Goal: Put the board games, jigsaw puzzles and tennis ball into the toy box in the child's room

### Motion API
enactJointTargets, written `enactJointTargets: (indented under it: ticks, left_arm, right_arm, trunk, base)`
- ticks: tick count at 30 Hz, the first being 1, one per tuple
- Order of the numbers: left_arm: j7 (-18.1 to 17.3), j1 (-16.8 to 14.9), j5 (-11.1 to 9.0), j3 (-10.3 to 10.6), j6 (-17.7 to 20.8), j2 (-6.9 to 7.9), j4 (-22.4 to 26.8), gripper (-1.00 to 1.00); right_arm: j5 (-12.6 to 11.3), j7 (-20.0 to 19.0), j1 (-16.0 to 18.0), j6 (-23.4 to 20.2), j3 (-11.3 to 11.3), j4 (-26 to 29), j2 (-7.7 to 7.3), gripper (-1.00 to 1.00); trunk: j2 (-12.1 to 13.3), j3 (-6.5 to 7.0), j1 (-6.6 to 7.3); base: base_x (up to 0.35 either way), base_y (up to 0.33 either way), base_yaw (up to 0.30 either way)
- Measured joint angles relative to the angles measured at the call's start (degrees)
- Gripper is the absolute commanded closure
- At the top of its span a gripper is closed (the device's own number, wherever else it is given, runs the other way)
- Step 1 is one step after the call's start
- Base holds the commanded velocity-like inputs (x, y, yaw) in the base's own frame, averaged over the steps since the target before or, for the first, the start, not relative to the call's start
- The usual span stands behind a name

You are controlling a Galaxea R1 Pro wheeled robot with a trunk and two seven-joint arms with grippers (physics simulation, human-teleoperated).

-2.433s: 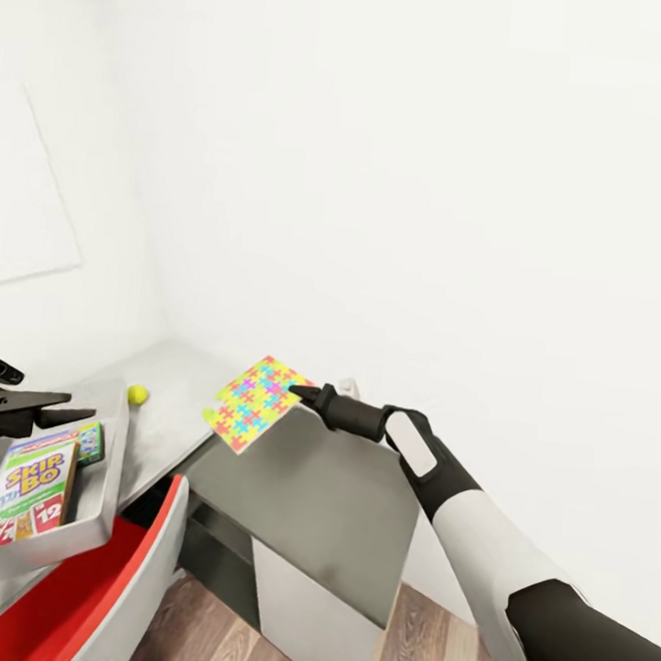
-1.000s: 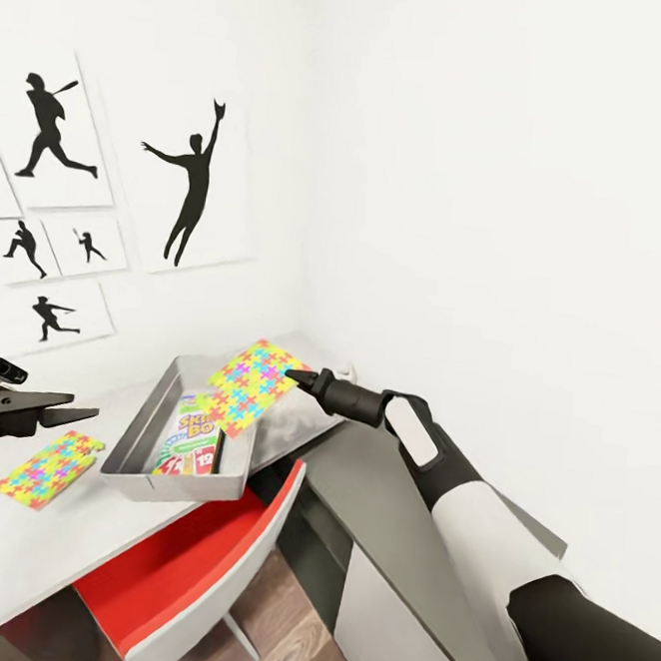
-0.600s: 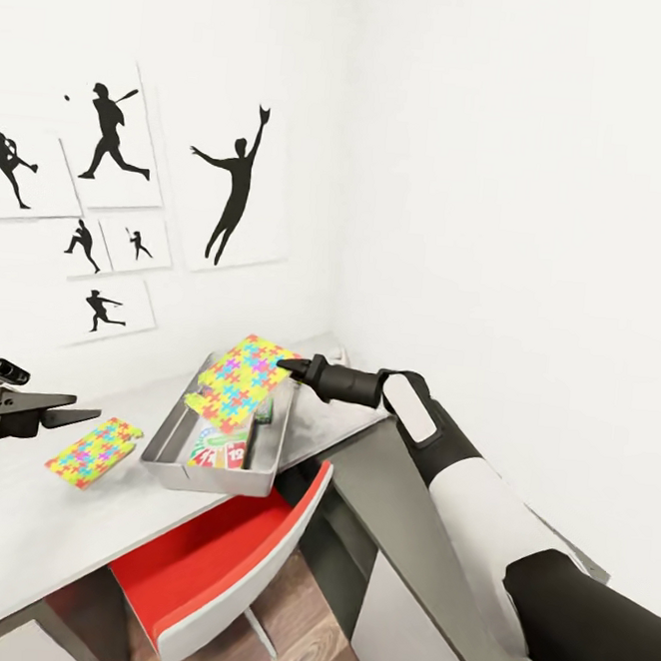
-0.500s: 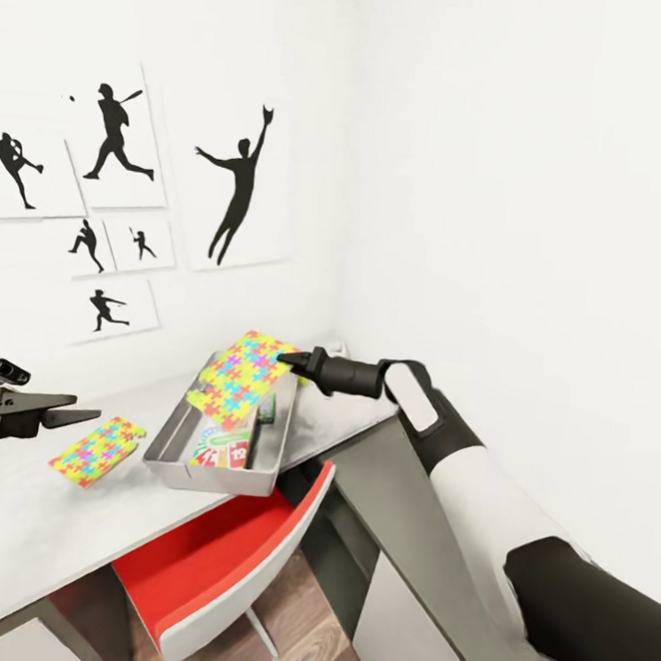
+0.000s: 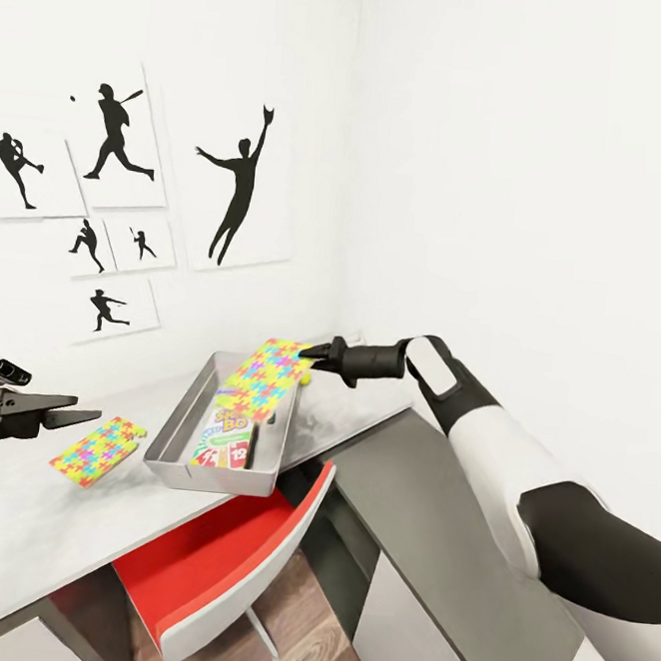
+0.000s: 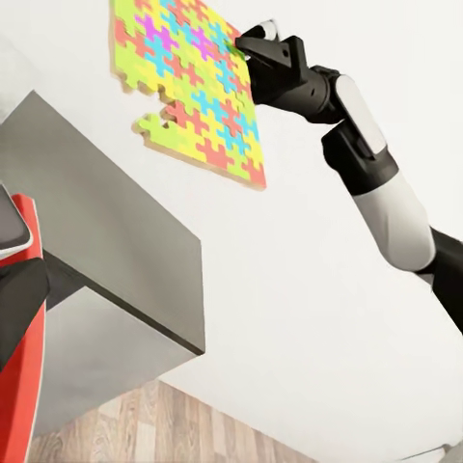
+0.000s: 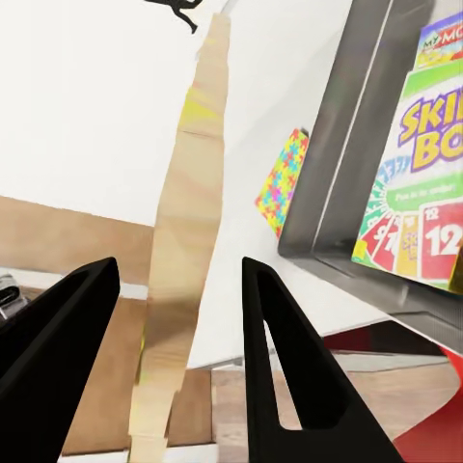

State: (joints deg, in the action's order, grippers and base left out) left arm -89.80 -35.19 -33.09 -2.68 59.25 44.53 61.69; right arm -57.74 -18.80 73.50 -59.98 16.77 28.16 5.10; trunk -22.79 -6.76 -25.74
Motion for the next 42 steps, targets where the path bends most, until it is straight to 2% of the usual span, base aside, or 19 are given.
enactJointTargets:
  ticks: [5,14,16,20,25,29,42]
  left_arm:
    - [0.00,0.00,0.02,0.04,0.00,0.00,-0.01,-1.00]
    - [0.00,0.00,0.15,0.14,0.00,0.00,-0.08,-1.00]
    - [0.39,0.27,0.73,0.52,-0.03,-0.64,-0.72,-1.00]
    - [0.40,0.26,0.71,0.52,0.03,-1.93,-0.79,-1.00]
    - [0.35,0.27,1.06,0.35,-0.16,-2.80,-2.39,-1.00]
    - [0.27,0.26,1.11,0.04,-0.37,-2.88,-3.67,-1.00]
    - [0.12,0.25,1.17,0.12,-1.80,-2.43,-7.82,-1.00]
  right_arm:
    - [-0.07,-0.06,0.87,-0.01,0.04,-1.08,0.12,1.00]
    - [0.41,0.04,1.03,-0.01,0.39,-0.97,1.56,1.00]
    - [1.25,-0.59,0.64,0.62,-0.23,-0.91,1.10,1.00]
    - [1.14,-1.89,0.68,0.46,-0.78,-0.92,1.05,1.00]
    - [0.89,-2.28,0.61,2.15,-1.10,-0.90,-0.52,1.00]
    - [0.74,-2.10,0.60,3.52,-1.17,-0.88,-1.78,1.00]
    - [0.78,-2.02,0.59,6.59,-1.18,-0.94,-1.69,1.00]
  trunk:
    - [0.00,0.00,0.00]
    - [0.00,0.00,0.00]
    - [0.01,0.00,0.00]
    - [0.00,0.00,0.00]
    - [0.00,0.00,0.00]
    - [0.00,0.00,0.00]
    - [0.00,0.00,0.00]
  base:
    - [0.000,0.000,0.000]
    - [0.000,0.000,0.000]
    - [0.000,0.000,0.000]
    - [0.000,0.000,0.000]
    - [0.000,0.000,0.000]
    - [0.000,0.000,0.000]
    - [0.028,0.083,0.000]
